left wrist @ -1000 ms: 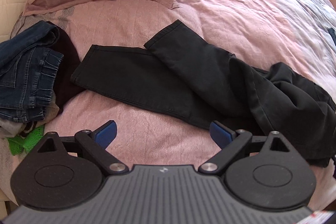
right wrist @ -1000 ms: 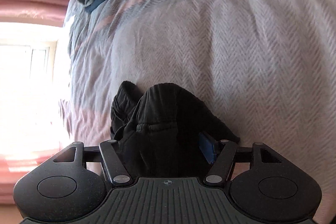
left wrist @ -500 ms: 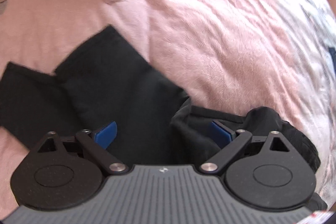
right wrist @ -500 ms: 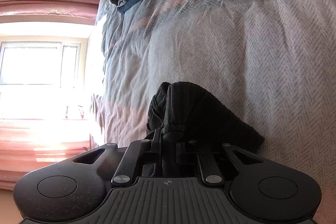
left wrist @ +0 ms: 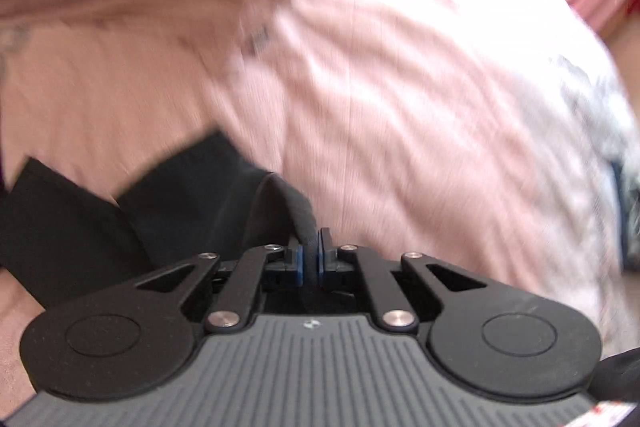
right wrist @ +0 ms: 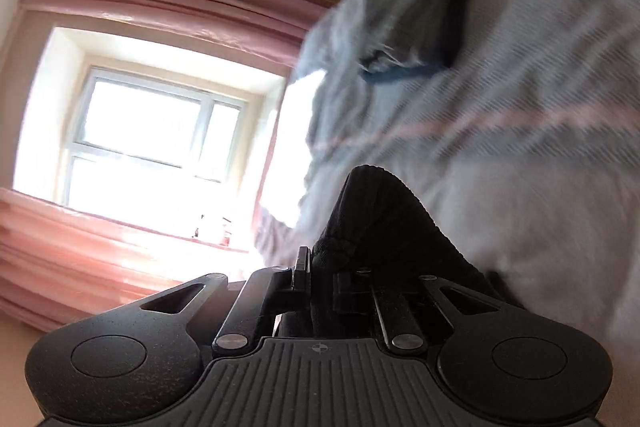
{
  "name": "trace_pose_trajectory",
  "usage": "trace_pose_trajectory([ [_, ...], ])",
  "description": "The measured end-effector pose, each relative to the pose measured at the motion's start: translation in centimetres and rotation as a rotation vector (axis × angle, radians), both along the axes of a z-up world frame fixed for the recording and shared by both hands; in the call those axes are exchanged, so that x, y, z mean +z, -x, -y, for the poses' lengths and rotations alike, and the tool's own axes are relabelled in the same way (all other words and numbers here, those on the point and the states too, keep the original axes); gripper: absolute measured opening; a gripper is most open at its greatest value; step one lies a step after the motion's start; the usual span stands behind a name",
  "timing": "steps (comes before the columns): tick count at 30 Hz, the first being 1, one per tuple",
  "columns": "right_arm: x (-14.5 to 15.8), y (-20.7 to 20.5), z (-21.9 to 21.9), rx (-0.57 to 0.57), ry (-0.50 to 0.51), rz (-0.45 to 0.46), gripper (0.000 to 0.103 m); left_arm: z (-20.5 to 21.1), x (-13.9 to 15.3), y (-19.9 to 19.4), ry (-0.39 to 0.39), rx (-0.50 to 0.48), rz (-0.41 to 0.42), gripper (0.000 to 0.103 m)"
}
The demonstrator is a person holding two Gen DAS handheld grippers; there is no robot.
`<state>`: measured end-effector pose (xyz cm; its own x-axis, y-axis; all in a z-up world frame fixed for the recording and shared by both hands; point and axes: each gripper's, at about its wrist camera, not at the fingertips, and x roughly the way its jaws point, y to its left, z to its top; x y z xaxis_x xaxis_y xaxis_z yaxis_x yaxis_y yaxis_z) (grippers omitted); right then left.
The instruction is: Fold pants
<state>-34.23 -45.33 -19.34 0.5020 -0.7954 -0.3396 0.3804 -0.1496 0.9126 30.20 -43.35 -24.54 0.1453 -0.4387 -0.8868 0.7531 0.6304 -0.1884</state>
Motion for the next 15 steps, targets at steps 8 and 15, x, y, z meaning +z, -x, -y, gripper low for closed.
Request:
trace_pose_trajectory([
  [8,11.7,3.1,-0.2,0.170,0.375,-0.034,0.005,-17.8,14.0,5.0,0.369,0.179,0.108,0.012],
  [15,-1.0,12.0,-7.4,0.338,-0.268,-0.303,0.043,-36.5,4.8,13.9,0.023,0.402,0.067,0.070],
])
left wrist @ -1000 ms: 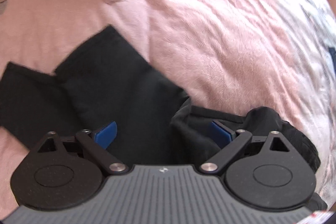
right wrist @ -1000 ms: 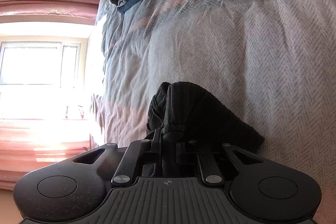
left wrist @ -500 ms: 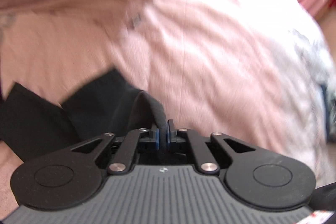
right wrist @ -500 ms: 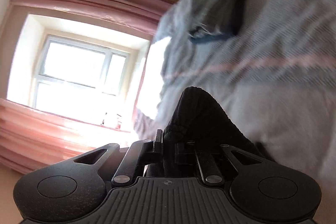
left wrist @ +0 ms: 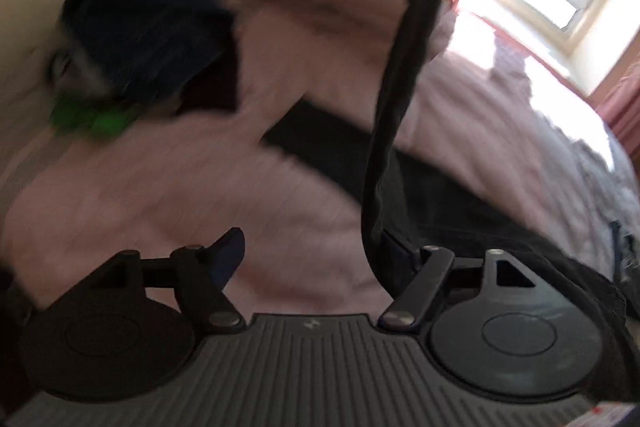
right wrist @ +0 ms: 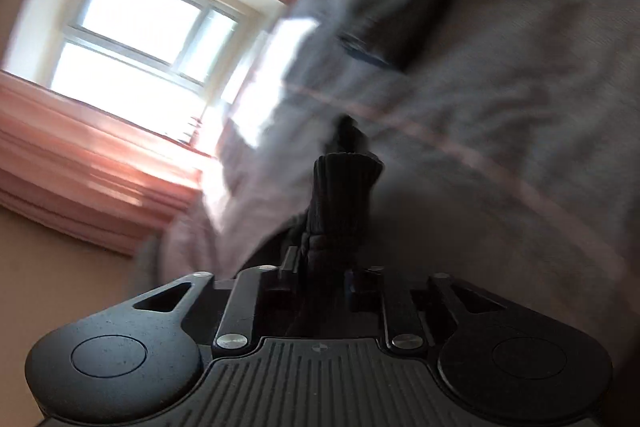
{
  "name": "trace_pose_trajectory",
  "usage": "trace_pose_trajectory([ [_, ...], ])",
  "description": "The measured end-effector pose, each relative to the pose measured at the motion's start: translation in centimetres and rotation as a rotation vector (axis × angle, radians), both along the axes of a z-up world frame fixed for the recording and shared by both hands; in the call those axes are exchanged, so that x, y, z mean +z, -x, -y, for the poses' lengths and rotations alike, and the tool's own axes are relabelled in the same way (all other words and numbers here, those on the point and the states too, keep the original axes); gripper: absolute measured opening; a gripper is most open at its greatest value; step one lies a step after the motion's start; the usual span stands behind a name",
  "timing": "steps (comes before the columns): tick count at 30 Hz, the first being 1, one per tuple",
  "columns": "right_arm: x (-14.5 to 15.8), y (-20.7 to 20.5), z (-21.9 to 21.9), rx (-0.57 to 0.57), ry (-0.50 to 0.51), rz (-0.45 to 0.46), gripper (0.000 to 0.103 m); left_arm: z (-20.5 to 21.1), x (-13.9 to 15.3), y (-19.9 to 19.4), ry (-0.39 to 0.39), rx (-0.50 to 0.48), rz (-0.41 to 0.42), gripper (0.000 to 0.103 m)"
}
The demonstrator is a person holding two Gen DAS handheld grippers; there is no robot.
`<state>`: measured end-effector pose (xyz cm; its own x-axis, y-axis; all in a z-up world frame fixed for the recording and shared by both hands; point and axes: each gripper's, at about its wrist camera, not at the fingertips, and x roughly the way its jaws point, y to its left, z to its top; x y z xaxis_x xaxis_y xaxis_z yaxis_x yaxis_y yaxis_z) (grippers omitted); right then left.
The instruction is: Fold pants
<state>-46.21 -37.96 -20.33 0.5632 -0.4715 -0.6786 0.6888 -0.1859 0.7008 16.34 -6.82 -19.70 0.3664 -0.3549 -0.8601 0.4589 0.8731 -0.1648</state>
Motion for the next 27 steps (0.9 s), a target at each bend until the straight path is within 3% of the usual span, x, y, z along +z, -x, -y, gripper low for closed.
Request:
trace_pose_trajectory([
  [2,-4.4,1.5,-1.8,0.031,-0.235,-0.157,0.049,-3.6,-3.4,1.6,-0.118,0.075,-0.047,0.067],
  [5,-8.4,3.6,-3.5,0.001,-0.379,-0.164,0.049,-5.9,-6.0,2.9,-0.214,0.107,-0.059,0.067],
  [13,-9.0,3.5,-2.4,0.037,-0.346,-0.166,0.049,-3.4,-7.5,2.7,-0.249,0.056,-0.012,0.074],
  [18,-8.8,3.9,-4.0,0.025,-0.386,-0.198,0.049,-1.2,-8.5,3.0,-0.290,-0.061,0.110,0.083],
  [23,-9.0,2.5,-3.6,0.029,-0.392,-0.233,0.049,1.0,-9.2,0.2,-0.315,-0.103,0.297,0.081],
  [25,-8.9,1.4,-3.4,0.026,-0.384,-0.239,0.049,0.9,-9.7,-2.1,-0.293,-0.087,0.307,0.034],
  [26,-8.7,0.9,-3.3,0.024,-0.381,-0.243,0.049,0.8,-10.0,-3.5,-0.289,-0.073,0.281,0.004],
  [27,-8.6,0.3,-3.3,0.023,-0.378,-0.247,0.049,0.3,-9.9,-4.7,-0.270,-0.055,0.258,0.003],
])
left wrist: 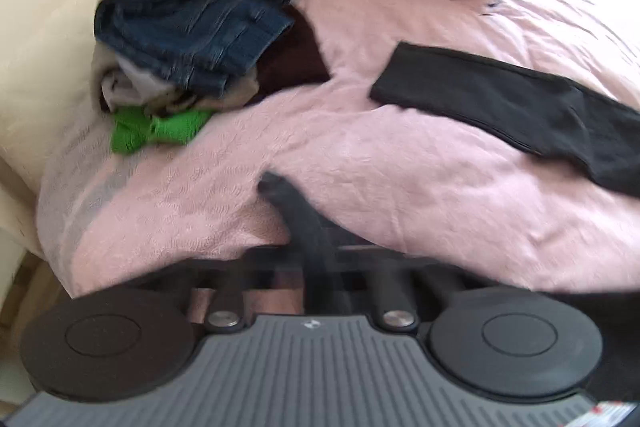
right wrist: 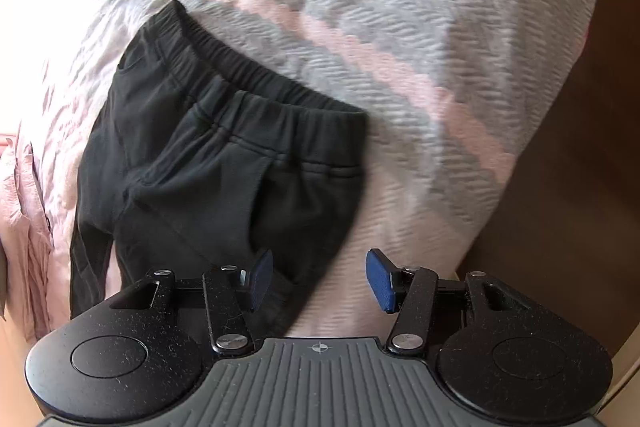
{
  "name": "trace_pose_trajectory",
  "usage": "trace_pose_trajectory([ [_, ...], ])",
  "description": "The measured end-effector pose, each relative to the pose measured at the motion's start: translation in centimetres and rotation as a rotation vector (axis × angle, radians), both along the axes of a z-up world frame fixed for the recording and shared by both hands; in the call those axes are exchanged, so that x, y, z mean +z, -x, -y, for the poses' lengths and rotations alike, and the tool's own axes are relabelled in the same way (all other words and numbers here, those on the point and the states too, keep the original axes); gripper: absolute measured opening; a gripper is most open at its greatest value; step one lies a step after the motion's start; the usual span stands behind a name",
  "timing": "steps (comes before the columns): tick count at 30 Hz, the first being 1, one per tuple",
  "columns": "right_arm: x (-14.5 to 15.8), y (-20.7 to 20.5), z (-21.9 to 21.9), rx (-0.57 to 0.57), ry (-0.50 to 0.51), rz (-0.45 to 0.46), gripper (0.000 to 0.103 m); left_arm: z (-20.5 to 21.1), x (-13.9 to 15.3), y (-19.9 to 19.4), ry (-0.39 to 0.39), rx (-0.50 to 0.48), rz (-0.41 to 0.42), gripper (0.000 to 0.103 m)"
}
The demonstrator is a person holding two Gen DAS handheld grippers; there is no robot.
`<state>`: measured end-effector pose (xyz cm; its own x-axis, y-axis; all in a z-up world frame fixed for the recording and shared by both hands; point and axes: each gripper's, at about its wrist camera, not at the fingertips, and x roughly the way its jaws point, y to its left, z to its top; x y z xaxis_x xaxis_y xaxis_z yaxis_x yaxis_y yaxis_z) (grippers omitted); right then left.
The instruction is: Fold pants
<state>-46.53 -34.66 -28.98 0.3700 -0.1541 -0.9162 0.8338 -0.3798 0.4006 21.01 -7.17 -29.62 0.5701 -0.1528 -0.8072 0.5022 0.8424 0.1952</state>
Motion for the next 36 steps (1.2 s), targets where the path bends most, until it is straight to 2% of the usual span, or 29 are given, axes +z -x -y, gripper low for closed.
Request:
trace_pose_trajectory([
  [5,1.0,-2.6,-0.4,-0.021,0.035,-0.022,0.049,-4.8,3.6,-3.0,0.172,-0.026,0.098,0.006],
  [7,1.0,-3.5,-0.8,-0.036,0.036,-0.032,0.049,-6.9,3.8,-3.8,0.185,-0.033,0.093,0.007],
  [8,1.0,-4.0,-1.0,-0.045,0.031,-0.043,0.049,-7.8,3.2,-4.3,0.170,-0.032,0.073,0.010],
  [9,0.9,-4.4,-1.2,-0.054,0.029,-0.053,0.049,-8.2,2.1,-4.7,0.122,-0.026,0.049,0.017],
  [10,0.8,-4.8,-1.5,-0.060,0.026,-0.063,0.049,-8.5,0.6,-5.1,0.049,-0.008,0.023,0.024],
  [11,0.7,-5.3,-1.7,-0.065,0.019,-0.077,0.049,-8.8,-1.0,-5.7,-0.037,0.037,0.006,0.036],
  [12,0.6,-5.7,-1.9,-0.069,0.009,-0.089,0.049,-9.3,-2.3,-6.2,-0.111,0.093,-0.006,0.033],
  [13,0.6,-6.1,-2.0,-0.071,0.002,-0.096,0.049,-9.8,-3.1,-6.8,-0.153,0.140,-0.031,0.033],
  [15,0.9,-6.5,-2.2,-0.071,0.010,-0.095,0.049,-11.0,-2.9,-8.1,-0.136,0.217,-0.065,0.033],
  [17,1.4,-6.7,-2.2,-0.073,0.033,-0.107,0.049,-11.0,-1.5,-9.2,-0.087,0.237,-0.051,0.033],
  [19,1.7,-6.8,-2.1,-0.092,0.046,-0.124,0.049,-9.3,-0.3,-10.2,-0.017,0.221,-0.080,0.035],
  [22,1.9,-7.3,-2.0,-0.135,0.053,-0.118,0.049,-4.6,0.3,-11.4,0.141,0.135,-0.186,0.041],
  [24,2.0,-7.8,-1.7,-0.150,0.055,-0.115,0.049,-0.3,-0.4,-11.9,0.240,0.083,-0.258,0.050],
  [26,2.2,-8.2,-1.2,-0.155,0.060,-0.114,0.049,4.1,-1.9,-12.4,0.329,0.055,-0.330,0.051],
  [28,2.6,-8.5,-0.7,-0.164,0.069,-0.114,0.049,8.3,-3.4,-13.3,0.381,0.047,-0.376,0.051],
  [31,3.0,-8.7,-0.2,-0.191,0.086,-0.128,0.049,12.9,-6.2,-15.2,0.410,0.083,-0.399,0.051],
  [33,2.9,-8.9,0.1,-0.216,0.085,-0.148,0.049,14.7,-8.7,-16.4,0.423,0.166,-0.454,0.051],
  [36,2.3,-9.2,0.9,-0.239,0.058,-0.167,0.049,15.2,-12.0,-17.5,0.452,0.299,-0.529,0.050],
])
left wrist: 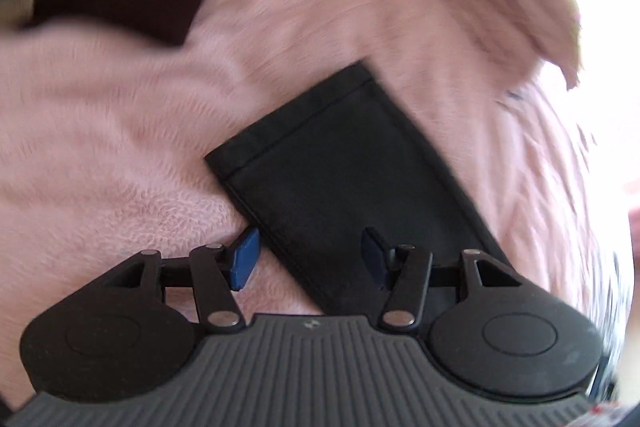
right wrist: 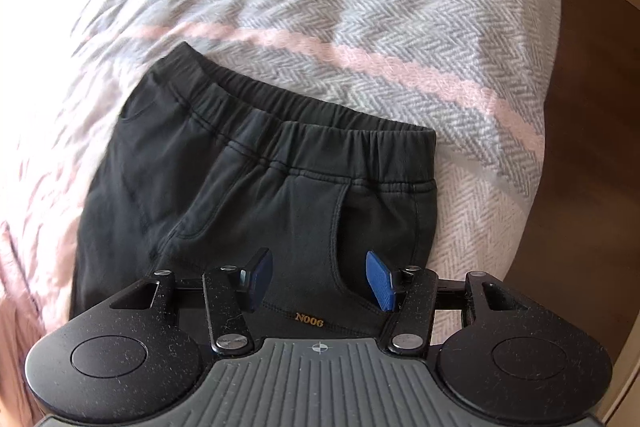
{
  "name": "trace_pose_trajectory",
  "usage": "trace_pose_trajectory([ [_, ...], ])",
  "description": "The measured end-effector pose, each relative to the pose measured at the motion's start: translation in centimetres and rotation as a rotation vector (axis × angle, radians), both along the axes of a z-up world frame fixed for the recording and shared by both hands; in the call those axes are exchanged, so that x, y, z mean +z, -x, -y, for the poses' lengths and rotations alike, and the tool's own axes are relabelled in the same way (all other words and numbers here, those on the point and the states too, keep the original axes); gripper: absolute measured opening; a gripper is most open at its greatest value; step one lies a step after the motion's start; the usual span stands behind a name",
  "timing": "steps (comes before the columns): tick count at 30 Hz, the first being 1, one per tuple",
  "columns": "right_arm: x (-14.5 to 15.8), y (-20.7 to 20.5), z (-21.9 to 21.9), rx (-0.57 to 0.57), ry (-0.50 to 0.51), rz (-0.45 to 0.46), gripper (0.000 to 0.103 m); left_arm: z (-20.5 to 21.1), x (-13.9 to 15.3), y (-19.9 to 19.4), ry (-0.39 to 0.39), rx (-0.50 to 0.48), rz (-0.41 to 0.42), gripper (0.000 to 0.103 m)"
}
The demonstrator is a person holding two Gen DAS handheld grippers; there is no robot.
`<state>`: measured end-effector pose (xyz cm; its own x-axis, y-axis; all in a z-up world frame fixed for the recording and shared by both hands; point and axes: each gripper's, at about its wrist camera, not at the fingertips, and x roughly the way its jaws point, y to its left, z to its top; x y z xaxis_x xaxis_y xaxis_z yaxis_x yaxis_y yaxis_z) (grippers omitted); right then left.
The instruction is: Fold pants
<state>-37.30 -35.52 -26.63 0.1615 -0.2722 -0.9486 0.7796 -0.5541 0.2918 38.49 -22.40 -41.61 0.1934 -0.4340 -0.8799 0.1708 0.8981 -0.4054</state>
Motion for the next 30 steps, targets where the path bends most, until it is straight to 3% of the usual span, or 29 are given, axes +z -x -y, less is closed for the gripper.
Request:
trace_pose_trajectory([
  [2,-0.4,-0.5,0.5,-0.001,-0.014,-0.004,0.049,-0.7,-1.0,-0.7,0.070,0.094,-0.031,0.047],
  [4,-0.9,-1.1,1.0,0.004,-0.020,-0.004,0.049,-0.4,-1.1,-1.4,0.103,0.096,-0.020,0.013],
  [5,-1.1,-1.5,1.3,0.011,-0.024,-0.002,0.049,0.3,-0.7,-1.8,0.111,0.046,0.003,0.008],
  [6,-1.4,-1.9,1.6,0.020,-0.030,-0.002,0.049,1.0,0.3,-2.0,0.125,-0.003,0.043,0.007],
  [10,-2.0,-3.4,3.1,0.056,-0.039,-0.008,0.049,3.0,7.6,-1.6,0.335,-0.224,0.315,0.006],
  [13,-2.0,-4.3,4.2,0.078,-0.028,0.008,0.049,2.3,11.4,-1.9,0.434,-0.300,0.480,0.006],
  [15,-2.1,-4.8,4.7,0.094,-0.023,0.010,0.049,2.4,11.4,-2.3,0.381,-0.380,0.584,0.009],
  [16,-2.1,-5.0,4.9,0.103,-0.022,0.011,0.049,2.8,10.3,-2.7,0.329,-0.415,0.595,0.011],
  [18,-2.6,-5.4,5.4,0.120,-0.029,0.009,0.049,3.9,6.0,-4.5,0.152,-0.394,0.473,0.028],
  [20,-3.2,-5.8,5.6,0.134,-0.043,0.008,0.049,4.4,1.5,-5.7,-0.053,-0.320,0.353,0.030],
  [21,-3.4,-5.9,5.8,0.140,-0.051,0.005,0.049,4.1,0.4,-5.7,-0.090,-0.282,0.342,0.037],
  [25,-3.3,-5.9,6.0,0.186,-0.035,0.015,0.049,2.7,2.0,-3.7,-0.097,-0.199,0.416,0.041],
  [28,-2.7,-5.3,6.2,0.238,0.005,0.005,0.049,1.7,3.8,-3.5,-0.135,-0.157,0.417,0.040],
  [30,-2.1,-4.9,6.3,0.267,0.051,-0.001,0.049,0.6,5.5,-2.4,-0.113,-0.147,0.395,0.040],
])
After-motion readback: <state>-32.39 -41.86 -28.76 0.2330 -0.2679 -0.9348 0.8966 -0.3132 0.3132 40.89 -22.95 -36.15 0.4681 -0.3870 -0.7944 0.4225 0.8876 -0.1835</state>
